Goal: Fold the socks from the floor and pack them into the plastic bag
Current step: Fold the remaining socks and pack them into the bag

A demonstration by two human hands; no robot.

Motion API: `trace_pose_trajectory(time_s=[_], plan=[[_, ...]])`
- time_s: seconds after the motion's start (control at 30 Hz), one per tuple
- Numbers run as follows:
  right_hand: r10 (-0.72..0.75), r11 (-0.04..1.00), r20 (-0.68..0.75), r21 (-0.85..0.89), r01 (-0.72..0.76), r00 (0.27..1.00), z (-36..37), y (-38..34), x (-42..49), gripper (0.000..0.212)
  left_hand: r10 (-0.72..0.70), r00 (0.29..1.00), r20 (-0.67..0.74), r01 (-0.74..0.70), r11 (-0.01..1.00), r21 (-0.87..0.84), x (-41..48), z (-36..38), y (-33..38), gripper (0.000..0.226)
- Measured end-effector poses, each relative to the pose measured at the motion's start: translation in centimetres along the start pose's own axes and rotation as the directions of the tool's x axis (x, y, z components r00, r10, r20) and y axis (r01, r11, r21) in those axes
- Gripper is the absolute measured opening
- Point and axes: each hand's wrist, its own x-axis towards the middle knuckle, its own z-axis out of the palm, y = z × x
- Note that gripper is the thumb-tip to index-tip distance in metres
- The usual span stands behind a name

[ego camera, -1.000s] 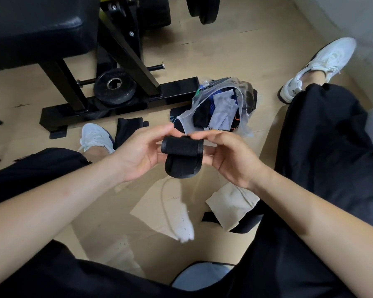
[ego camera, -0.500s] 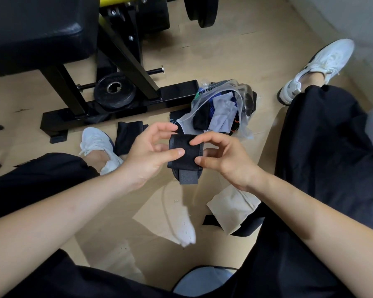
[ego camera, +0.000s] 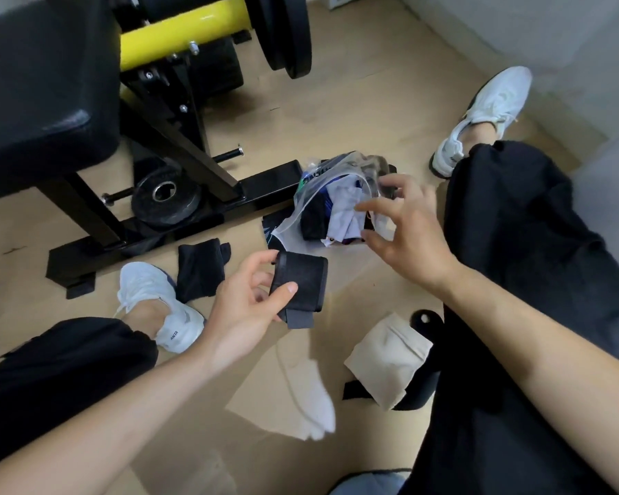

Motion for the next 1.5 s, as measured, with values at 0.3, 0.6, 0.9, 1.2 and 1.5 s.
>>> trace_pose_trajectory(time_s=[0.3, 0.6, 0.9, 1.2, 1.5], plan=[[0.152, 0.986, 0.068, 0.054, -0.155, 0.986, -0.5, 2.6, 1.7, 0.052, 0.226, 0.974, 0.026, -0.223, 0.930, 0.292, 4.8, 4.8, 0.1, 0.037], [0.071, 0.994, 0.008, 0.085, -0.071, 0.997, -0.9, 2.2, 2.4, 0.038, 0.407, 0.912, 0.056, -0.369, 0.749, 0.550, 12.4, 10.9, -2.2, 0.042], [0.145, 0.963, 0.046, 0.222, -0.151, 0.988, -1.9, 2.3, 2.0, 0.036, 0.202, 0.976, -0.082, -0.151, 0.897, 0.415, 20.0, 15.3, -4.5, 0.057], [0.145, 0.964, 0.074, 0.216, -0.158, 0.987, -1.9, 2.4, 2.4, 0.039, 0.545, 0.795, 0.267, -0.536, 0.422, 0.731, 21.4, 15.2, -5.7, 0.042], [0.138, 0.952, 0.083, 0.263, -0.155, 0.987, -2.4, 1.9, 2.0, 0.032, 0.150, 0.921, 0.360, -0.388, 0.455, 0.802, 24.6, 14.4, -7.4, 0.062]])
